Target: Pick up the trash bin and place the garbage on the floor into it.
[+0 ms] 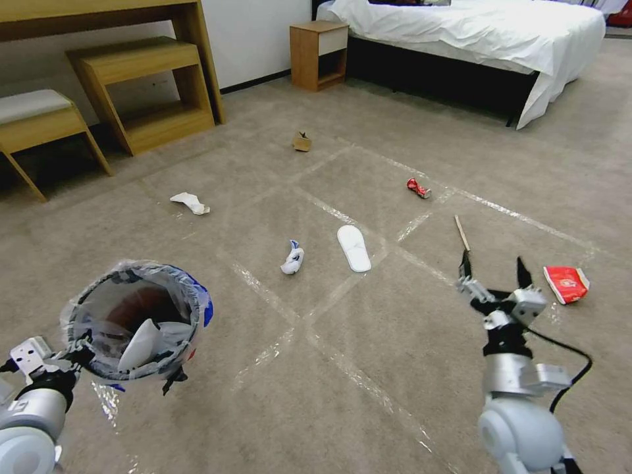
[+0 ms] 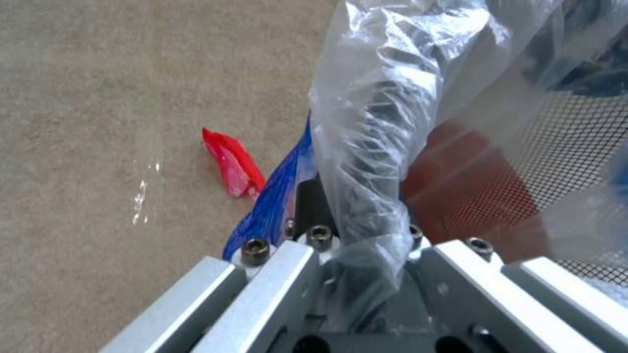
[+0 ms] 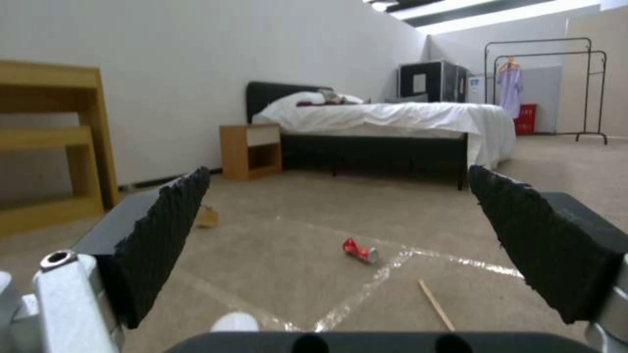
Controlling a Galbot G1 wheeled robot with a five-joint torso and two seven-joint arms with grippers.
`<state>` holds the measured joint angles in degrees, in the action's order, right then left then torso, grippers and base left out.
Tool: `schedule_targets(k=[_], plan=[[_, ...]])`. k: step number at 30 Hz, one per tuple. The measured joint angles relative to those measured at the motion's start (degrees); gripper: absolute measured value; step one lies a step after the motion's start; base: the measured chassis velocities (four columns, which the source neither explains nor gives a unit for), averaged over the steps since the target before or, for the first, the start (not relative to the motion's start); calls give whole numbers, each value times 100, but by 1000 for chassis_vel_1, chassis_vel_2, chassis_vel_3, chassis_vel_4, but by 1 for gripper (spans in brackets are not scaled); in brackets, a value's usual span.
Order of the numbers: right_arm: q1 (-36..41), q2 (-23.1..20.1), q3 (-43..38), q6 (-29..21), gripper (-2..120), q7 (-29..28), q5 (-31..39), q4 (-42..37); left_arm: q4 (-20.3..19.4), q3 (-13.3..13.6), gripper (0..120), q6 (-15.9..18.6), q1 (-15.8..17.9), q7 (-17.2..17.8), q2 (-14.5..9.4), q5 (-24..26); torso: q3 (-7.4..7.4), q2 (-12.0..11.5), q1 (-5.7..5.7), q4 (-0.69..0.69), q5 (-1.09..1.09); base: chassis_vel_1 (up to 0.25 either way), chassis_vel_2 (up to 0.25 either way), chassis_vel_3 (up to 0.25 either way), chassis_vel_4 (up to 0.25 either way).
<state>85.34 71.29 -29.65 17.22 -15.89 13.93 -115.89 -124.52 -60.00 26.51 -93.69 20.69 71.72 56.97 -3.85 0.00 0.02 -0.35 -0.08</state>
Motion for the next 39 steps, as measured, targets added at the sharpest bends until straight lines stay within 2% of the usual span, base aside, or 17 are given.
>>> schedule_targets(k=[9,21,39], plan=[[-56,-46,40,-48,100,-17,-82,153,22,-17,1,-23,-22,-11,-10,11,0,0,0,0,0,-20,19,11,-20],[-181,-124,130,-68,100,-5,-22,225,32,1,1,-39,-10,-15,34,3,-1,0,1,-1,0,-140,116,135,-132],[-291,-132,220,-65,100,2,-5,325,74,-9,1,-44,24,-13,19,7,0,0,0,-1,0,-77,91,84,-84]])
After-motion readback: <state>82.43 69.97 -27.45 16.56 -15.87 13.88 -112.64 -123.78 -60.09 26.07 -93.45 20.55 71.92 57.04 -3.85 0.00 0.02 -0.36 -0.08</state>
